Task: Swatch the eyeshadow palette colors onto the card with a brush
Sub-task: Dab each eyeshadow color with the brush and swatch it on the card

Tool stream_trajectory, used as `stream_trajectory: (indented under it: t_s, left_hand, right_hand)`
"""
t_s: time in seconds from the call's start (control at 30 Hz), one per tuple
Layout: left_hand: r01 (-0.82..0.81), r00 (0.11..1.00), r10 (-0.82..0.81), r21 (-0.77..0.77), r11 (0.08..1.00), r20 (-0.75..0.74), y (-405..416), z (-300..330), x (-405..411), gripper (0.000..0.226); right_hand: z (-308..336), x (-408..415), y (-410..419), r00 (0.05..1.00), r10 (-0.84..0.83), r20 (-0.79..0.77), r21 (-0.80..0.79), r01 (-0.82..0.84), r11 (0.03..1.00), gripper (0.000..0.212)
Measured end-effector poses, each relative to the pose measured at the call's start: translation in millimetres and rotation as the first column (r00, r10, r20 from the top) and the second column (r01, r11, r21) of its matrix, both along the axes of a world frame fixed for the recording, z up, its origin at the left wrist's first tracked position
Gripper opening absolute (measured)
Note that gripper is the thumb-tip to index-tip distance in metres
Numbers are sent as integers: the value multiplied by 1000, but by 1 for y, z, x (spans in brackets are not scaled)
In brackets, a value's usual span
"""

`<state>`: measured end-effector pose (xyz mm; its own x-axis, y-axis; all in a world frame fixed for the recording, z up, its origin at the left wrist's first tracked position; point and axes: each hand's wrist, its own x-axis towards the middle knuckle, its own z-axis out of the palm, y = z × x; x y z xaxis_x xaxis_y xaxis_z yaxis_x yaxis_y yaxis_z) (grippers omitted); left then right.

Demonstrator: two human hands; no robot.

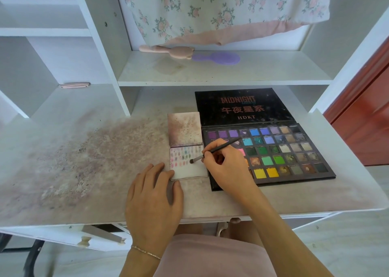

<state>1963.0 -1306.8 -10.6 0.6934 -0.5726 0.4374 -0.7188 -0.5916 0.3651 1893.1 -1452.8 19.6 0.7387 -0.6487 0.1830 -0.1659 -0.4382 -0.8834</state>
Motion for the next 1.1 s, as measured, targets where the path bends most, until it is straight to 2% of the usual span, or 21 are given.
stream_trajectory:
  t_s: [0.6,0.73,0.9,1.0,1.1]
  left_hand:
    - [0,1000,0,12,1000,-10,0,1,0,38]
    - [10,1000,-10,5,1000,-15,1,0,1,38]
    - [34,999,-35,-69,997,-15,2,0,0,38]
    - [95,995,-90,-149,984,40,2,-1,-2,35]
    - [204,977,-191,-142,969,99,-2,-2,-10,32]
  right_hand:
    - [-1,-1,-1,1000,-1,10,23,1,1000,25]
    - [-2,-2,-2,992,-35,120,54,29,998,25]
    - [3,-14,-2,946,-108,307,21,106,994,22]
    - [5,-31,-5,904,-175,390,24,179,983,21]
    - [4,-55,-14,873,-268,408,46,273,961,19]
